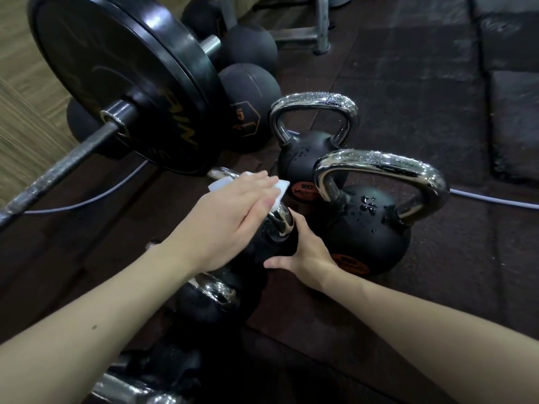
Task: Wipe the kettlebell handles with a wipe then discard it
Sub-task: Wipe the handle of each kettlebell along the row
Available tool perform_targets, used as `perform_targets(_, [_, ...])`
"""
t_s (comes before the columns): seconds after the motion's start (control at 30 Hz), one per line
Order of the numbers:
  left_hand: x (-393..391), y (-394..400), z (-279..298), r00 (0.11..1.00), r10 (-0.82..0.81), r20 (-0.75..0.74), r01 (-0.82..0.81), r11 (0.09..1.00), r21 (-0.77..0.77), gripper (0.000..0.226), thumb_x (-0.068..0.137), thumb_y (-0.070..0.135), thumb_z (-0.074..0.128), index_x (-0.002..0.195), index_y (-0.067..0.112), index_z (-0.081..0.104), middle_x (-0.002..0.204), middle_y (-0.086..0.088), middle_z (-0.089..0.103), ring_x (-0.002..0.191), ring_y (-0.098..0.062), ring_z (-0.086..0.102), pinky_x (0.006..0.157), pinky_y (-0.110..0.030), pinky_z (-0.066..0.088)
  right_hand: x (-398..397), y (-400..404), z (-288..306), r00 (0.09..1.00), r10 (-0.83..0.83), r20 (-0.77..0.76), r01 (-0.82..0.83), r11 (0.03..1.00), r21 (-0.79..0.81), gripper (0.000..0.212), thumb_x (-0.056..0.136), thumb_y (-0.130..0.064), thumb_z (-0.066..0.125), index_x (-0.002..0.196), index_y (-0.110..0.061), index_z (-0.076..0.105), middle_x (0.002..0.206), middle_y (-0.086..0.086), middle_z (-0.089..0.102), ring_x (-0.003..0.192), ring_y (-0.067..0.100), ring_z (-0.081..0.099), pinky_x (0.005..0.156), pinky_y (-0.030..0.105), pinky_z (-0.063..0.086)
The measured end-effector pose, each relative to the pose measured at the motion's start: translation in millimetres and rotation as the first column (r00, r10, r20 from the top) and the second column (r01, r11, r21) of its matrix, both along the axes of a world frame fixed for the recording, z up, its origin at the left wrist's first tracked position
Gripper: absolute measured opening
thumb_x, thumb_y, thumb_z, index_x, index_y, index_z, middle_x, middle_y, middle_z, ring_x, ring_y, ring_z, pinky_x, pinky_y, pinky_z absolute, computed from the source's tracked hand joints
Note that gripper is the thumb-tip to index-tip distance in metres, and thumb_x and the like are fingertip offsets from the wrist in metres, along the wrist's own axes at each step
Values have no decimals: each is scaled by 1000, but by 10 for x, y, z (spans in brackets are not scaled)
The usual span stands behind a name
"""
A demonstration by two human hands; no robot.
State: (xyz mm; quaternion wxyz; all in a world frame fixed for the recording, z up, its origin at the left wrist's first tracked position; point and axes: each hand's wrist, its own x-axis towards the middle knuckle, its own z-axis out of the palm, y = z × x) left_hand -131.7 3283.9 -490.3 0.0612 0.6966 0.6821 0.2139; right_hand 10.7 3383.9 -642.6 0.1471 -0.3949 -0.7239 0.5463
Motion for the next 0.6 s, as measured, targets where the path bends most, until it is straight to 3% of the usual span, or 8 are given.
perform_targets(0.1, [-118,99,36,999,34,-32,-31,996,82,28,106,32,59,127,21,73,139,10,67,131,0,58,109,-32,49,-2,14,10,1000,-3,-5,3,1000,3,127,58,-34,100,159,-37,23,161,-6,41,149,14,37,124,35,31])
perform_targets(0.17, [-238,192,45,992,90,-91,-86,995,54,28,106,33,58,119,16,76,128,7,72,121,-10,62,105,-32,48,-7,13,13,1000,-8,7,8,1000,9,127,58,-33,100,159,-36,24,159,-7,44,147,14,39,122,32,32])
perform_targets(0.23, [-308,286,47,985,113,-129,-113,994,2,39,108,32,44,104,6,73,108,-4,74,109,-23,62,97,-36,45,-5,10,24,1000,-8,11,8,1000,8,127,57,-32,100,159,-37,24,159,-8,44,146,13,40,122,32,33])
perform_targets(0.3, [-235,321,28,955,36,-295,-34,999,13,41,107,28,35,95,7,69,95,-7,69,97,-30,62,92,-43,44,0,12,37,1000,-7,16,7,1000,3,127,58,-32,100,158,-37,24,158,-8,45,145,13,41,121,32,34])
perform_targets(0.37, [-43,286,-65,851,-100,-515,123,992,11,36,106,26,37,98,11,69,95,-4,66,95,-31,61,95,-49,44,-9,13,38,999,-4,35,4,1000,2,122,58,-33,100,156,-35,27,154,-6,49,141,16,46,116,33,39])
perform_targets(0.43, [125,261,-197,748,-200,-633,231,972,-33,35,107,29,39,103,12,69,99,-5,64,97,-31,59,100,-50,44,-25,15,14,998,-12,60,11,1000,17,116,57,-36,100,151,-34,33,145,-6,56,135,17,53,109,32,45])
perform_targets(0.5, [177,298,-266,700,-218,-680,255,966,-48,35,108,31,38,98,13,67,93,-4,60,91,-30,57,95,-46,46,-35,18,11,997,-19,79,17,1000,26,114,56,-38,100,150,-33,35,139,-7,59,131,16,56,104,29,46])
perform_targets(0.6, [57,433,-210,752,-135,-645,231,971,67,33,104,27,41,81,16,61,78,-4,54,73,-29,51,71,-45,44,-31,33,63,997,-13,76,14,1000,-8,119,59,-34,100,154,-35,29,145,-6,55,135,17,51,106,27,42])
